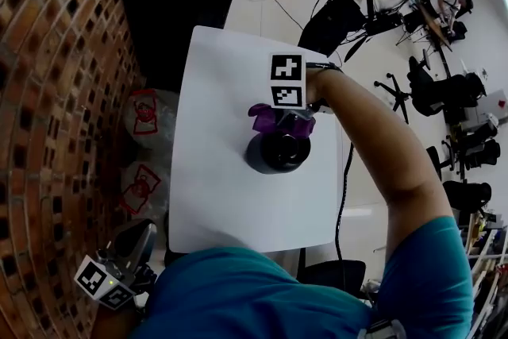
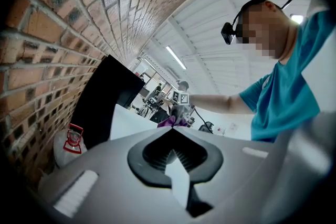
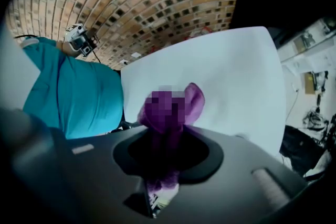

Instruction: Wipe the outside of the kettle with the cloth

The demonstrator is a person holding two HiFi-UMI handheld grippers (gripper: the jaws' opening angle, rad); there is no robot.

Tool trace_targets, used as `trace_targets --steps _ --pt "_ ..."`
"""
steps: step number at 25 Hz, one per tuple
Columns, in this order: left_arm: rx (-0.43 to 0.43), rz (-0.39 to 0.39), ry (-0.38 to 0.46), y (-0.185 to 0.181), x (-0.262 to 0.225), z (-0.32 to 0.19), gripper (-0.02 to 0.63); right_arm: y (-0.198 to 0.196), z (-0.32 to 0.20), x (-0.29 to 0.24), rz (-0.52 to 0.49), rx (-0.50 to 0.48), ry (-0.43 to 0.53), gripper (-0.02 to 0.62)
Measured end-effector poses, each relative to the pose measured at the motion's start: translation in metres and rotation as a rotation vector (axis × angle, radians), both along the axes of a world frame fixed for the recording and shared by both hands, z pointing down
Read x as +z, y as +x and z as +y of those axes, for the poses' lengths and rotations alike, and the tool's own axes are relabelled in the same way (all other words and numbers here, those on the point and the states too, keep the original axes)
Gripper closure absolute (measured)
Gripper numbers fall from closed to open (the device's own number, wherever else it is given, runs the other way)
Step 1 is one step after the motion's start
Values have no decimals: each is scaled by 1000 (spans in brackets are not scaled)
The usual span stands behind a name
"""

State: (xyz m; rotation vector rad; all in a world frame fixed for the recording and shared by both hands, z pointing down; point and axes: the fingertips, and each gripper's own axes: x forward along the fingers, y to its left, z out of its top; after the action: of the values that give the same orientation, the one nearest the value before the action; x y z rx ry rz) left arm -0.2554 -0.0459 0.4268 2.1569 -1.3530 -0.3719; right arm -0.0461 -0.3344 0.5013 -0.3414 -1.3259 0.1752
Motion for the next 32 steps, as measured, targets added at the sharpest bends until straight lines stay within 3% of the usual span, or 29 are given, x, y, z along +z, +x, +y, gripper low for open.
trace_targets --steps 5,8,11,14,18,21,25,32 --pt "32 -8 1 7 -2 -11 604 45 -19 -6 0 49 40 500" --pt "50 -11 9 13 -6 -19 604 58 -19 -11 -110 94 67 500" --pt "64 -10 21 15 -15 -27 604 60 -18 -31 -357 202 162 499" --pt "98 -17 42 12 -26 -31 604 69 4 -68 -676 378 260 500" --pt "180 -22 90 10 -40 -35 604 85 77 -121 -1077 641 307 500" --pt "293 -13 134 24 -51 -37 604 95 132 -141 -1265 797 367 500" --pt "408 -20 186 54 -67 -20 604 103 207 -151 -1361 908 406 500" --pt "461 -101 273 117 -90 73 604 150 338 -179 -1466 842 459 500"
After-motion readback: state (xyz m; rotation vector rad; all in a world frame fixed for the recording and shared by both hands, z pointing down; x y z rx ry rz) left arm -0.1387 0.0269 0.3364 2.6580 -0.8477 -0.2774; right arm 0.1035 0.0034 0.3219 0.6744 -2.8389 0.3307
